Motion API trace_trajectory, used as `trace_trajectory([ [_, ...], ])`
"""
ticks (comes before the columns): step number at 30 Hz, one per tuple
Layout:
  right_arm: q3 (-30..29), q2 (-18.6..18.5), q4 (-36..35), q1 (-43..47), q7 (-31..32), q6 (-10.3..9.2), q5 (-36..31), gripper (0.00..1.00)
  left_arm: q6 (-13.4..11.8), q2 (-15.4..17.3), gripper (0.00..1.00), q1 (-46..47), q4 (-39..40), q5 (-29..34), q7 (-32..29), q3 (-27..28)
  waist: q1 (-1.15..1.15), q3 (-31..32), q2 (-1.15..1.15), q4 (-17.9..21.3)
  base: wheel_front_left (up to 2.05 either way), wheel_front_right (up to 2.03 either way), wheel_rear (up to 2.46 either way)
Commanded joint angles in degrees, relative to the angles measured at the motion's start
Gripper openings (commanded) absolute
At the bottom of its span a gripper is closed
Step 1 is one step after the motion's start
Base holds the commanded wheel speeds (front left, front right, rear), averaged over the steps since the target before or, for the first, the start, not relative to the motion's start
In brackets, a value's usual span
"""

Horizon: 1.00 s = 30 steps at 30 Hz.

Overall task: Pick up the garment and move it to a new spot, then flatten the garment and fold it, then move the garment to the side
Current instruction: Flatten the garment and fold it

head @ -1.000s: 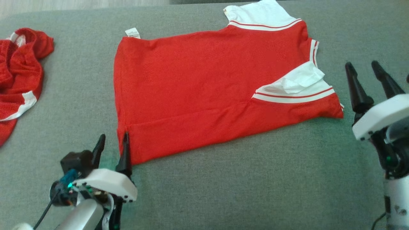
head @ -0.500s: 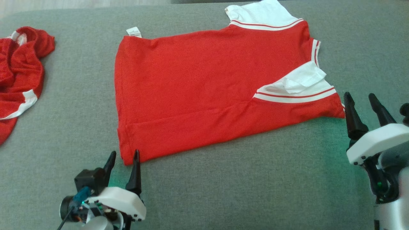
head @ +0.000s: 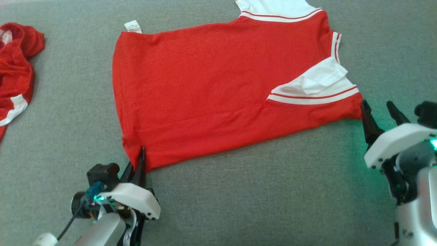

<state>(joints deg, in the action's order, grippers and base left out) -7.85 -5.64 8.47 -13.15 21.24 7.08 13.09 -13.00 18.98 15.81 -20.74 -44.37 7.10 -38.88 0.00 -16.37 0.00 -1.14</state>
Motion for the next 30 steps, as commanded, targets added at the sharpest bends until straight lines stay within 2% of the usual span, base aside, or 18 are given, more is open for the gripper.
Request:
trace_trajectory([
  [1,0.9,0.1,-1.4,-3.0,-0.2,0.41,-0.7,1.00,0.2,0.7,0.00,1.2,-0.2,-0.2,-0.4,1.2,0.00,-0.2,0.00,-0.2,0.00,0.00,0.00],
  [7,-0.8,1.0,6.6,-8.1,1.0,0.41,-4.0,1.00,1.4,0.2,0.00,2.1,-1.3,-0.3,0.1,0.7,0.00,-0.7,0.00,-1.8,0.00,0.00,0.00],
  [11,-2.2,1.6,12.9,-9.3,6.2,0.41,-7.3,1.00,1.9,-0.1,0.00,2.5,-1.8,-0.4,0.3,0.4,0.00,-0.7,0.00,-2.7,0.00,0.00,0.00],
  [14,-2.5,2.1,14.8,-9.2,8.8,0.41,-8.3,1.00,2.0,-0.2,0.00,2.5,-2.2,-0.5,0.5,0.4,0.00,-0.4,0.00,-3.0,0.00,0.00,0.00],
  [15,-2.2,2.2,15.1,-8.9,9.6,0.41,-8.3,0.25,2.1,-0.2,0.00,2.4,-2.2,-0.6,0.5,0.4,0.00,-0.1,0.00,-3.0,0.00,0.00,0.00],
  [16,-1.8,2.3,14.8,-8.5,10.0,0.41,-8.1,0.00,2.2,-0.1,0.00,2.3,-2.2,-0.7,0.3,0.3,0.00,0.2,0.00,-3.0,0.00,0.00,0.00],
  [20,-1.4,2.5,10.9,-5.7,10.3,0.41,-6.1,0.00,2.5,0.7,0.00,1.5,-0.8,-1.8,-0.6,0.7,0.00,1.9,0.00,-2.5,0.00,0.00,0.00],
  [25,-2.0,2.6,0.1,0.1,12.1,0.41,-3.1,0.00,1.5,4.3,0.00,-0.9,4.6,-3.1,-3.1,1.8,0.00,4.4,0.00,-1.6,0.00,0.00,0.00],
  [30,-3.2,2.6,-10.9,7.1,16.7,0.41,-2.2,0.00,-1.5,9.1,0.00,-4.9,12.6,-4.3,-8.4,2.0,0.00,6.4,0.00,-0.6,0.00,0.00,0.00],
])
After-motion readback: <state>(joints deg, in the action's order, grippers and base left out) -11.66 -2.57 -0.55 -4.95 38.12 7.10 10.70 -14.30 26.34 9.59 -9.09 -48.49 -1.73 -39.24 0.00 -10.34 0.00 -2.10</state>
